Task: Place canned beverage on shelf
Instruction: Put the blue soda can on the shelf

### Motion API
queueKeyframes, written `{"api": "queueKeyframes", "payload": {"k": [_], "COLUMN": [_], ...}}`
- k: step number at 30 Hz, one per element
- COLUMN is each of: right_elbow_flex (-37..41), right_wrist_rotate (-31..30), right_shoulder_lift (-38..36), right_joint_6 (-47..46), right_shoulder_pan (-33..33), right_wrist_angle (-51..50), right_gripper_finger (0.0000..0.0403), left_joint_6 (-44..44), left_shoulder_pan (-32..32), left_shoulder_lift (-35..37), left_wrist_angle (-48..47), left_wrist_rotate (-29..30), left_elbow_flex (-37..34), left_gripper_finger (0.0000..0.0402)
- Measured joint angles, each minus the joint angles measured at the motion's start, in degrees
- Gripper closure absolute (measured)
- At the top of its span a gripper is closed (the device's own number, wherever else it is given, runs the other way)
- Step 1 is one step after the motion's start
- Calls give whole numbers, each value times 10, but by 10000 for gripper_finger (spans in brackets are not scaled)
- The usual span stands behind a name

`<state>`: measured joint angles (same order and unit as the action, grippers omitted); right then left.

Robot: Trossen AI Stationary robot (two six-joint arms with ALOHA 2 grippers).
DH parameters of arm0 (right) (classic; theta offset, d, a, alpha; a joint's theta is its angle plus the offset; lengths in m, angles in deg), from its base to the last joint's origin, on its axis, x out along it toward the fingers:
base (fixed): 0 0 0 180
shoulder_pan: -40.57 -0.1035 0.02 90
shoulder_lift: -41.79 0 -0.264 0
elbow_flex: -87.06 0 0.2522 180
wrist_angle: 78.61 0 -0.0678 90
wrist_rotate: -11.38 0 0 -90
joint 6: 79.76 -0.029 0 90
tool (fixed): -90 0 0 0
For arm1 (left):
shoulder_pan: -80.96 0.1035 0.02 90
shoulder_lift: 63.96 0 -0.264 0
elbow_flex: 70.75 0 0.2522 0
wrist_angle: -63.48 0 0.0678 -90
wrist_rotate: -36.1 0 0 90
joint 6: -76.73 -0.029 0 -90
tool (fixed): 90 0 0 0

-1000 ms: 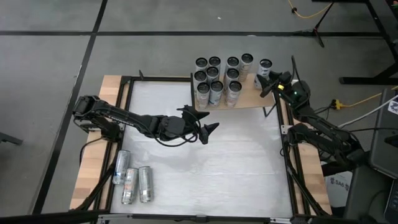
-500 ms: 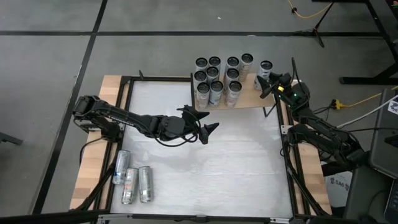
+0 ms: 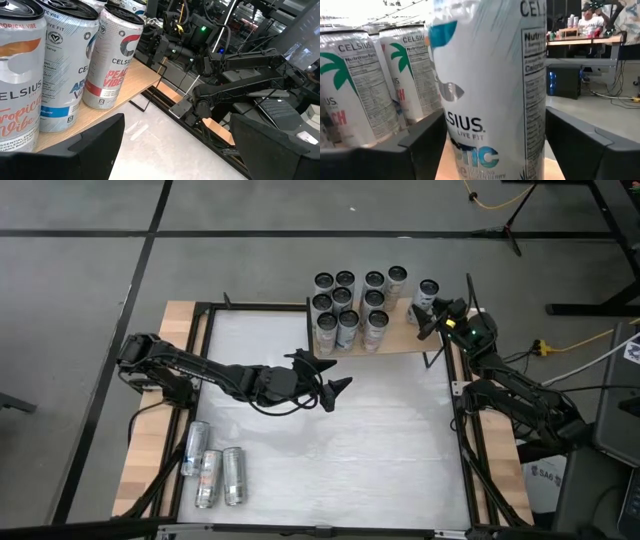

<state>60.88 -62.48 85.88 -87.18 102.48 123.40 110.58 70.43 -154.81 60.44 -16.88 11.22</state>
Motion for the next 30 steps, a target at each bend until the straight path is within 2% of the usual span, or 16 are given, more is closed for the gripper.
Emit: {"api": "queueKeyframes", "payload": {"k": [16, 30], "right_elbow_flex": [-1, -66], "right_wrist_rotate": [30, 24], "right_shoulder_lift": [-9, -9], "right_joint_6": [2, 4], "right_shoulder_pan": [0, 0], "right_wrist_angle": [21, 20], "right_gripper_finger": [86, 86], "left_joint_6": [0, 0], "left_shoulder_pan": [0, 0], "left_shoulder_lift": [0, 0], "left_wrist_angle": [0, 0], "left_wrist_rotate": [0, 0], "left_elbow_flex": [0, 0], "left_gripper_finger": [46, 46]}}
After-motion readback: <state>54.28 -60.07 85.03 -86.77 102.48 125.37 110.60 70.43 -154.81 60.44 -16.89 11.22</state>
